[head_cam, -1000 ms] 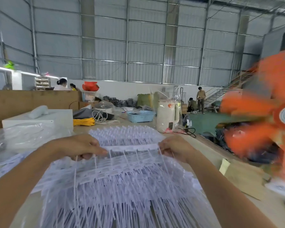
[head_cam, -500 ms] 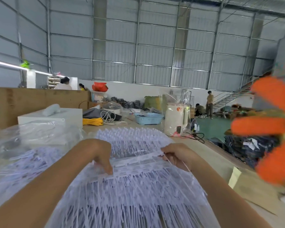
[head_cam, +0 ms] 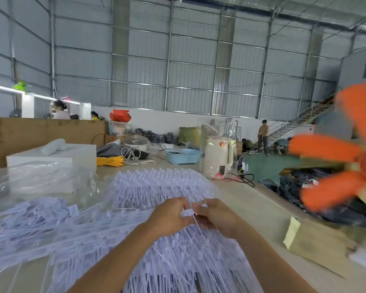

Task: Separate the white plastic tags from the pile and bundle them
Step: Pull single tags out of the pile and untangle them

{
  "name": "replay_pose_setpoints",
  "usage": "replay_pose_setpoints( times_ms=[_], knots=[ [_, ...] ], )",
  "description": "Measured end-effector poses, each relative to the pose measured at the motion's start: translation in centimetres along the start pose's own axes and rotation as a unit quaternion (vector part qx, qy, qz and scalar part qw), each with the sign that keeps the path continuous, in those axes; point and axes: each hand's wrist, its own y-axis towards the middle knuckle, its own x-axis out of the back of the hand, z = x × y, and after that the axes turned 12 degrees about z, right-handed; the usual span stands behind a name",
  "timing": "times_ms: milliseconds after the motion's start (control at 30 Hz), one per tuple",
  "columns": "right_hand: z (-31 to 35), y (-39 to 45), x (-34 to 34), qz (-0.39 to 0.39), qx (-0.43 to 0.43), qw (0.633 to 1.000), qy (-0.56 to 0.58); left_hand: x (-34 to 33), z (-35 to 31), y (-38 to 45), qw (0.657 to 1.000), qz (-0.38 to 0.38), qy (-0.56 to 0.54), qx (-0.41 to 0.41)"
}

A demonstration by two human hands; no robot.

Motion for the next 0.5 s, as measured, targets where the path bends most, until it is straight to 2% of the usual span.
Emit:
replay_pose_setpoints(
  times_ms=[133,267,367,500],
  knots=[
    [0.2,-0.3,0.3,0.008,-0.023,0.998,-0.051,-0.7,-0.1,0.1,0.993,-0.026,0.116,-0.001],
    [0.7,-0.3,0.0,-0.014,-0.068,0.995,-0.072,-1.3,-0.1,0.5,0.968,-0.026,0.249,-0.036],
    [0.4,-0.4,-0.2,-0.04,-0.017,0.992,-0.121,-1.7,0.2,0.6,0.965,-0.007,0.258,-0.044],
    [-0.1,-0.4,-0.6,-0.053,0.081,0.983,-0.159,-1.8,0.5,0.5,0.973,-0.027,0.223,-0.048]
  ],
)
